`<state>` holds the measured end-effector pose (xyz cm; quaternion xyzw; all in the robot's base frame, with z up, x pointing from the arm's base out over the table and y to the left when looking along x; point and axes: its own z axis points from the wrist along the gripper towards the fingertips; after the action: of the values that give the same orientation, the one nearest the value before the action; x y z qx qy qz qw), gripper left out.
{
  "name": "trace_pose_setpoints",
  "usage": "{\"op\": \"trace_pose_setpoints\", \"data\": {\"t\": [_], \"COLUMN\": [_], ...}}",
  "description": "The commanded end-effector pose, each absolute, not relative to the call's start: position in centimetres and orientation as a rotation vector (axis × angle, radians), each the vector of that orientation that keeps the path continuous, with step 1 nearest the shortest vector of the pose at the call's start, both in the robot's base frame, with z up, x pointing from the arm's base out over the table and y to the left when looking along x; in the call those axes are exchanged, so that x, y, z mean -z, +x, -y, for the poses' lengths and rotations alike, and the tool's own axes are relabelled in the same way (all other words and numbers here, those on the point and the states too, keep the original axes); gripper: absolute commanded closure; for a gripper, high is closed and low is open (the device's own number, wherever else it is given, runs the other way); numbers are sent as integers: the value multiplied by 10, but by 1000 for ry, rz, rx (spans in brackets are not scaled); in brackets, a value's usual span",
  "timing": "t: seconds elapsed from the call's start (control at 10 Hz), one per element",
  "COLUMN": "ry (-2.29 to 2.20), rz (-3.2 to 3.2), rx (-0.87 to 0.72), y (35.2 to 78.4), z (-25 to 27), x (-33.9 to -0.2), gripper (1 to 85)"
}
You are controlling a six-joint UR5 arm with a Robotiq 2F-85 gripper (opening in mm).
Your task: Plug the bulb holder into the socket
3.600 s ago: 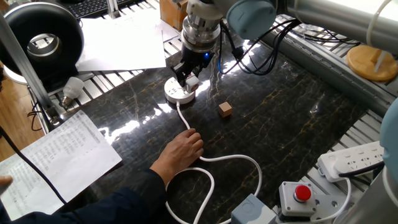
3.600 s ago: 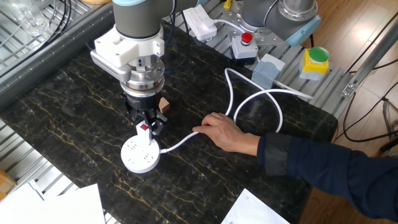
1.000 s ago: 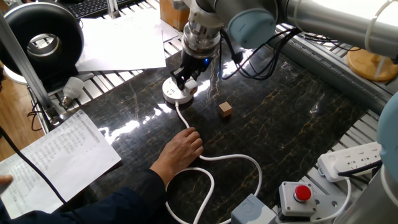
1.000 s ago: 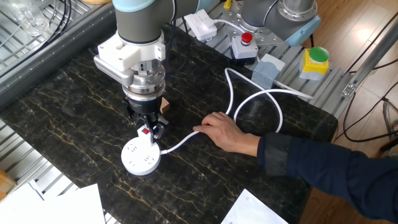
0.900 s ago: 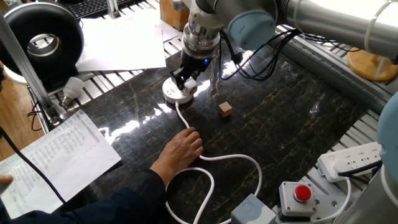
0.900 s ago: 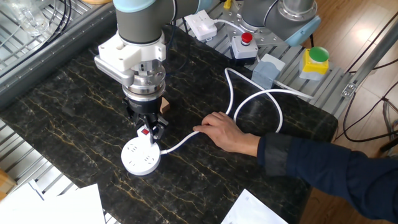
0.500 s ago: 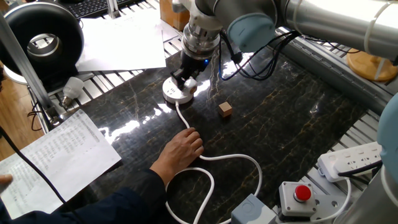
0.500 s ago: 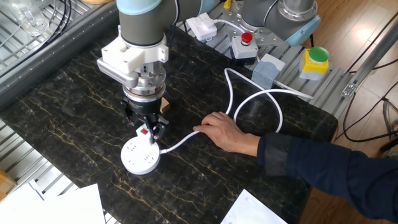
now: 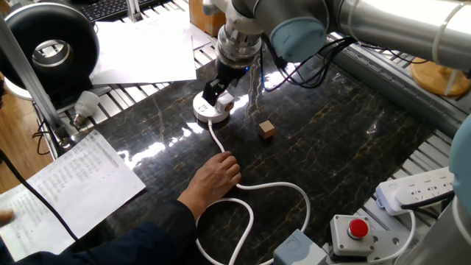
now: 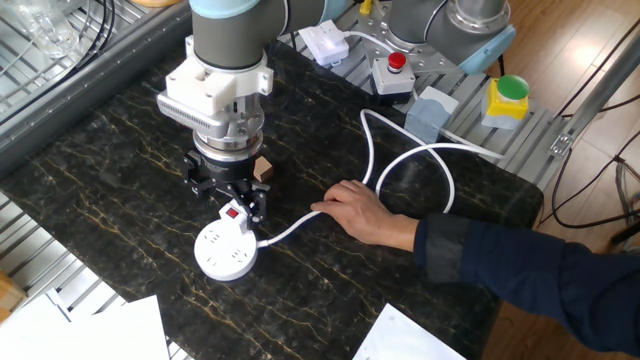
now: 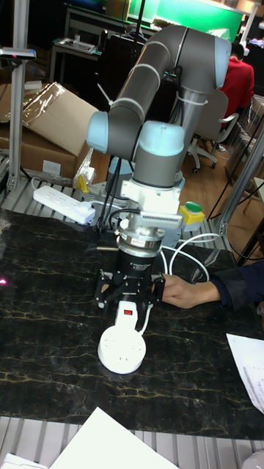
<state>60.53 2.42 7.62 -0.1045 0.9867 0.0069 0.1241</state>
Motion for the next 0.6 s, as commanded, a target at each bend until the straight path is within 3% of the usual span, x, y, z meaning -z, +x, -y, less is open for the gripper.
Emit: {"op": "trace_pose_setpoints", "data": {"t": [0.0, 0.1, 0.4, 0.5], "ry": [-344, -332, -293, -237], "rz": [-2943, -2977, -3010, -2999], "rx": [12, 14, 39, 33], "y": [597, 593, 590, 595], "z": [-23, -31, -47, -52], "x": [-112, -129, -163, -169], "gripper": [163, 247, 363, 500]}}
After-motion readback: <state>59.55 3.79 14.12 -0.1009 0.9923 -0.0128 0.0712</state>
